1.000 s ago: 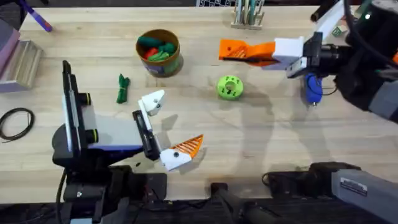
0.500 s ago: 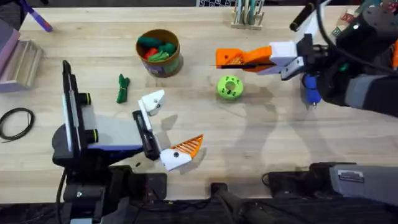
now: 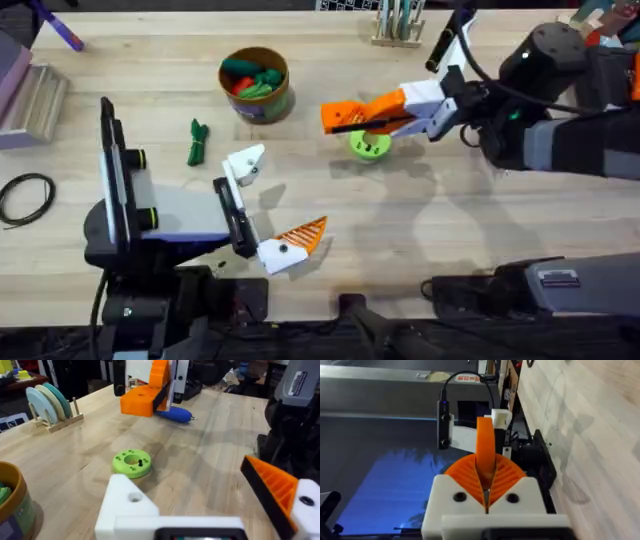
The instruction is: Pick up the gripper from the table and insert it into the empty holder that is missing its gripper. Then pick up a screw, insert it into the mounting hole, and use the screwdriver to tighten it. Finally, clean up the table by picking up the vegetable and placing it into the bucket.
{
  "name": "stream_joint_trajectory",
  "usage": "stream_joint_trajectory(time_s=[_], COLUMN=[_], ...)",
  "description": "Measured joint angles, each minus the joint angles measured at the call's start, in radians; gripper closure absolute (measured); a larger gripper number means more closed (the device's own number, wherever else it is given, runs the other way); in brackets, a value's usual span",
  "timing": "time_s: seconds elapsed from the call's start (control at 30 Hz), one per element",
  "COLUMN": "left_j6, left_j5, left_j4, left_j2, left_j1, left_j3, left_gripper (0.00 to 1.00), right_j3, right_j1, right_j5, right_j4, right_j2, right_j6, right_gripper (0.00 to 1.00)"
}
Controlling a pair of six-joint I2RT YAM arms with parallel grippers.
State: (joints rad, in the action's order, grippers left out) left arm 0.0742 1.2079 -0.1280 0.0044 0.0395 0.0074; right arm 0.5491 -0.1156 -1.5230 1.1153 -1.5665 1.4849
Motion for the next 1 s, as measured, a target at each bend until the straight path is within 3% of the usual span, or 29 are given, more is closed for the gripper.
stream_joint_trajectory(time_s=[0.17,0.5,1.0], left_j6=[0.0,0.0,0.0], left_j5=[0.0,0.0,0.0], left_j4=[0.0,0.0,0.0], left_j2=[0.0,0.0,0.0], left_j1=[0.0,0.0,0.0], left_j3=[0.0,0.0,0.0], left_gripper=[0.014,0.014,0.015], right_j3=[0.0,0.001,0.106], right_j1=[-0.049,-0.166,-0.276], right_j5=[0.0,0.0,0.0], right_j4=[0.005,0.045,0.051], right_j2=[-0.014,-0.171,-0.238], right_j6=[-0.027,-0.065,-0.102], right_gripper=[0.992,0.992,0.992])
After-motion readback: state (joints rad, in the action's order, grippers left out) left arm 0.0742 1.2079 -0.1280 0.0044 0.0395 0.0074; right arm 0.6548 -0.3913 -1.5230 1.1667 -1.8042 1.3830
